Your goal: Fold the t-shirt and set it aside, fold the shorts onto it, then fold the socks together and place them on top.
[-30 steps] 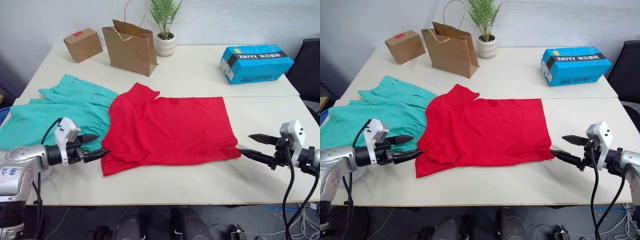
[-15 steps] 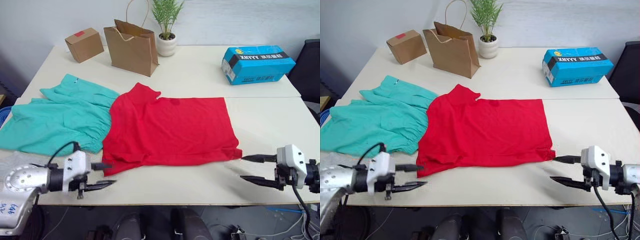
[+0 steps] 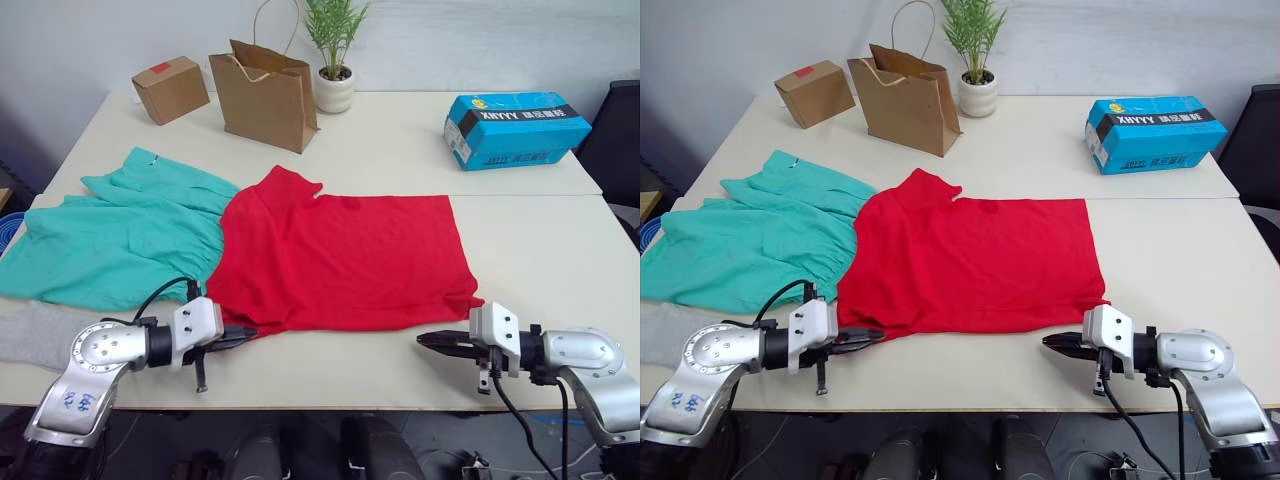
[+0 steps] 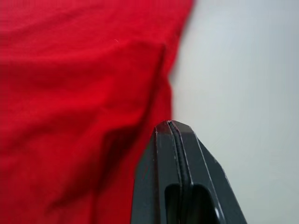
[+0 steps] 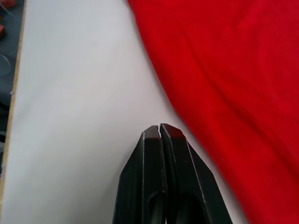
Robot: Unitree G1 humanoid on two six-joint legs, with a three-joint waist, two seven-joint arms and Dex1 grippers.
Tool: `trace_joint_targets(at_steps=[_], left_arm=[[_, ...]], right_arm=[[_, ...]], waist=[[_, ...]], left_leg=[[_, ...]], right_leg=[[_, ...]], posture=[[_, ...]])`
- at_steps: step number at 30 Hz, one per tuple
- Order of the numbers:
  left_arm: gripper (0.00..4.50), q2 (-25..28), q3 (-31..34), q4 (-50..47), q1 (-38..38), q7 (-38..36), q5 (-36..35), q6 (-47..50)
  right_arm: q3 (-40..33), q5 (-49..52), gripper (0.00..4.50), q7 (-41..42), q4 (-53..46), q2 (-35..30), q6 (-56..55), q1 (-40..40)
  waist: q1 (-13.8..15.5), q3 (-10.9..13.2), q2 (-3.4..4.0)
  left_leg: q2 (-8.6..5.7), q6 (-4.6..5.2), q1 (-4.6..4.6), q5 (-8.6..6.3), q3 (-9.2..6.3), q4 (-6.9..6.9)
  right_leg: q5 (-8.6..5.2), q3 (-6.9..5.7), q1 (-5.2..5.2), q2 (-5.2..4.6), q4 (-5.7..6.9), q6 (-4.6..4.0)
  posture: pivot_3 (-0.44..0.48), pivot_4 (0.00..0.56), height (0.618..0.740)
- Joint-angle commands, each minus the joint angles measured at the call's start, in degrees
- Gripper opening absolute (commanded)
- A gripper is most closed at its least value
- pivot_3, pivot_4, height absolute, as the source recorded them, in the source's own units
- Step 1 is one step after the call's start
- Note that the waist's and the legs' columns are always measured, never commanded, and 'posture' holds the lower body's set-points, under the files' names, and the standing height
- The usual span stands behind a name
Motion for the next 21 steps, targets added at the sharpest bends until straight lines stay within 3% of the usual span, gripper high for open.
trace_joint_targets(at_steps=[1,4,9,14,21], left_arm=[[0.00,-1.86,1.55,1.00,-2.04,2.54,-3.02,3.41],[0.00,-3.33,2.35,2.29,-3.52,4.44,-4.36,6.14],[0.00,-3.62,0.99,5.19,-4.49,6.63,-0.84,3.80],[0.00,-5.08,3.51,8.34,-6.94,12.09,0.82,1.54],[0.00,2.70,8.80,-1.42,-2.59,-2.13,-14.77,10.85]], right_arm=[[-0.85,0.87,0.05,-1.14,0.30,0.45,-0.67,-0.51],[-0.88,1.01,0.05,-2.27,0.84,0.94,-0.56,-0.97],[-0.75,0.54,0.05,-4.23,1.61,1.90,-0.82,-2.19],[-0.38,0.42,0.05,-6.02,1.58,2.80,-0.33,-3.47],[-0.77,3.89,0.05,-2.77,0.48,3.18,-2.86,-3.72]], waist=[[0.00,0.00,0.00],[-0.08,0.00,-0.01],[-0.06,0.00,-0.01],[0.05,-0.01,-0.01],[-0.25,-0.02,-0.03]], left_leg=[[0.00,0.00,0.00,0.00,0.00,0.00],[0.01,-0.01,0.01,0.00,0.01,0.00],[0.01,-0.02,0.02,0.01,0.02,0.02],[0.01,-0.01,0.01,0.01,0.01,0.06],[0.05,-0.03,0.00,0.01,0.03,0.06]], right_leg=[[0.00,0.00,0.00,0.00,0.01,0.00],[0.00,-0.01,0.00,0.01,0.02,0.00],[-0.01,-0.01,-0.01,0.02,0.03,0.01],[0.00,-0.01,0.00,0.00,0.04,0.01],[-0.01,-0.04,-0.03,0.01,0.07,0.00]], posture=[[0.000,0.150,0.740],[0.000,0.150,0.740],[0.000,0.150,0.740],[0.000,0.150,0.740],[0.000,0.150,0.740]])
